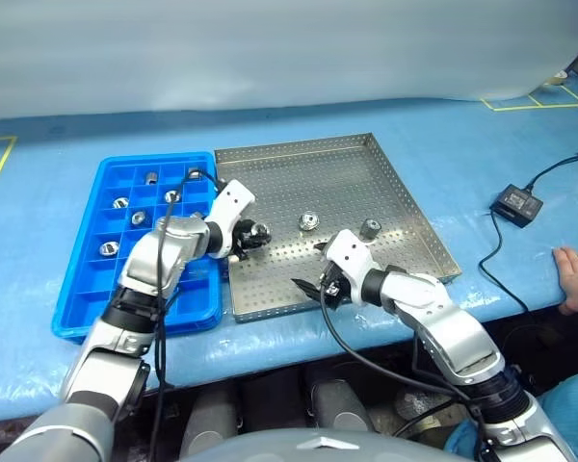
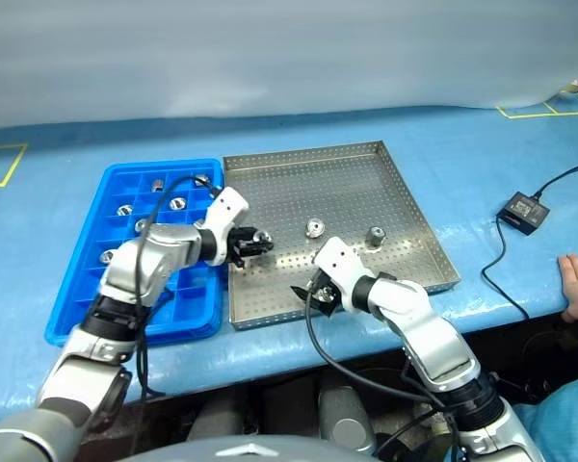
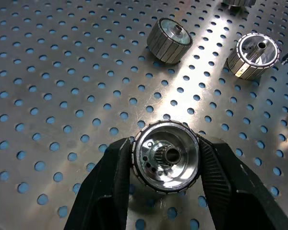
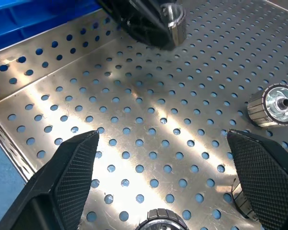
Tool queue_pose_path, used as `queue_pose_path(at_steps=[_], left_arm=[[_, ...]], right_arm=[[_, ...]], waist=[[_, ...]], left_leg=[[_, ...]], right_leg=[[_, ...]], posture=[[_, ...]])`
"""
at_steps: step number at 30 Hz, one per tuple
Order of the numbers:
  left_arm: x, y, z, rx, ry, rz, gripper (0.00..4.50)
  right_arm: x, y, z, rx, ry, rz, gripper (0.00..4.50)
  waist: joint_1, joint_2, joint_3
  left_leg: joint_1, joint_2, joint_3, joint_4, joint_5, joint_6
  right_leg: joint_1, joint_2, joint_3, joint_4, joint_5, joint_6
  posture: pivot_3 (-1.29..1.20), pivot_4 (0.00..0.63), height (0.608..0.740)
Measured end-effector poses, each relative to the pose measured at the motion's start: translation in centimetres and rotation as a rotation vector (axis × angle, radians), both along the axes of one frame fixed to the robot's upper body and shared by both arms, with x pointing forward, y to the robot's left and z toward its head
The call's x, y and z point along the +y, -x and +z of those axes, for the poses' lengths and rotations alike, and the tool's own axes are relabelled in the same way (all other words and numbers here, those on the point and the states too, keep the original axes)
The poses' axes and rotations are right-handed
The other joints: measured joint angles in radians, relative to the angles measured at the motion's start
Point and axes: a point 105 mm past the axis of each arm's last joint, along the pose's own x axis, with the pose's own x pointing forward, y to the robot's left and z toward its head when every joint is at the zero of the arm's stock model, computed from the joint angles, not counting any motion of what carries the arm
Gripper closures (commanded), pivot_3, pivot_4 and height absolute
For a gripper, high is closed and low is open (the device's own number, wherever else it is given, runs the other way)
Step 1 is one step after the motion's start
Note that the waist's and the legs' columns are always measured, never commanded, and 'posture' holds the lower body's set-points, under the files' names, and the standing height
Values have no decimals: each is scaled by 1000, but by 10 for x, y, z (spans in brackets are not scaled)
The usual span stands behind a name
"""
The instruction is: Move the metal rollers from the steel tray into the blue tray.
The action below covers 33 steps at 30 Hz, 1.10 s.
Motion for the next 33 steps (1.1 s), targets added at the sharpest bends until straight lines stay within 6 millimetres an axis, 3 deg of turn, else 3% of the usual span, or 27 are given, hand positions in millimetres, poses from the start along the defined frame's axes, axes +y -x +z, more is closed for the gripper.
queue_pose_path(at_steps=[7,11,16,20,33], left_arm=[[30,9,44,-178,82,194,2703],[50,26,62,-282,90,360,2703],[89,49,44,-264,48,702,2703],[115,75,30,-226,-30,878,2703],[142,101,11,-161,-129,1042,2703]], right_arm=[[5,-5,20,-34,-59,53,0],[11,-3,31,-41,-100,113,0],[12,-5,38,-51,-108,138,0],[11,-6,39,-47,-106,144,0],[14,-9,39,-39,-108,151,0]], waist=[[29,-1,1],[51,-1,1],[76,-3,2],[100,-4,2],[134,-5,2]], left_leg=[[0,0,-1,0,0,0],[0,0,-1,0,0,0],[1,0,-1,1,0,0],[1,0,-2,2,0,-1],[0,0,-3,1,0,-1]], right_leg=[[1,0,-1,0,0,1],[1,0,-1,-1,1,0],[2,0,-1,-1,1,-1],[2,0,-2,0,1,-1],[2,-3,-6,-1,1,-4]], posture=[[-53,150,740],[-6,150,740],[56,150,740],[93,150,740],[116,150,740]])
